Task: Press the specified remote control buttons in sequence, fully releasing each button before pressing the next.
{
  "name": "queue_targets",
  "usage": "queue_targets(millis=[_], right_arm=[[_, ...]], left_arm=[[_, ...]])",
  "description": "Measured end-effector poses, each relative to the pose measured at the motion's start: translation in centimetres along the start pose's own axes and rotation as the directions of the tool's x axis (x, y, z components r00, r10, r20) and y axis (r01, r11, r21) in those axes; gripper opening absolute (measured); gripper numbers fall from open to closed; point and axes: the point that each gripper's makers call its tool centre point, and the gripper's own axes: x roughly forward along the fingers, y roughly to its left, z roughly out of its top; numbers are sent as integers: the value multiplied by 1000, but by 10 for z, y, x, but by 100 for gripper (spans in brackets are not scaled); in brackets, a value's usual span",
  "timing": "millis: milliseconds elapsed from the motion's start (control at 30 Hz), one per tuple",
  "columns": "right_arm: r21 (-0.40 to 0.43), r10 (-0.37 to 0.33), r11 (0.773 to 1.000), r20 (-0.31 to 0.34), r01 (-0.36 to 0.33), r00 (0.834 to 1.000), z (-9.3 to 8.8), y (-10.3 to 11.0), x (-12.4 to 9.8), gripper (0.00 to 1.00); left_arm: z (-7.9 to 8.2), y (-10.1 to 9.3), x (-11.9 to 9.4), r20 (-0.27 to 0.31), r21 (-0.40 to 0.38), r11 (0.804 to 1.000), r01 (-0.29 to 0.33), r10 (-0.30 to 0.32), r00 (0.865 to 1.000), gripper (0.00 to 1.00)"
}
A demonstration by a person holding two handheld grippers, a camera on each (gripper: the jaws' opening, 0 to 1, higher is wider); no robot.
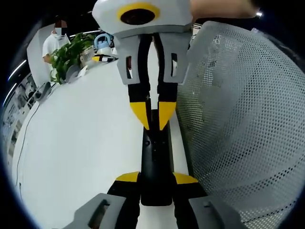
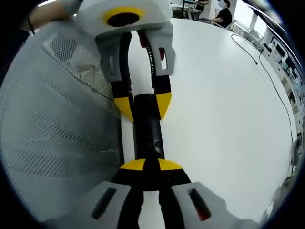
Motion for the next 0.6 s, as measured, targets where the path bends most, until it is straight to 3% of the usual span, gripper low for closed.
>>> queue_targets(millis=[233,433,600], right_arm=[[-15,-13,1000,-43,13,999,0,1,2,6],[-44,-37,998,-39,35,999,0,1,2,6],[82,-33,996,35,30,999,-1,-1,0,6]], left_arm=[[0,0,0,-1,-1,1000,2,-2,1000,26],[0,0,0,-3,2,1000,3,-3,1000,26],[0,0,0,0,-2,1000,2,-2,1000,26]])
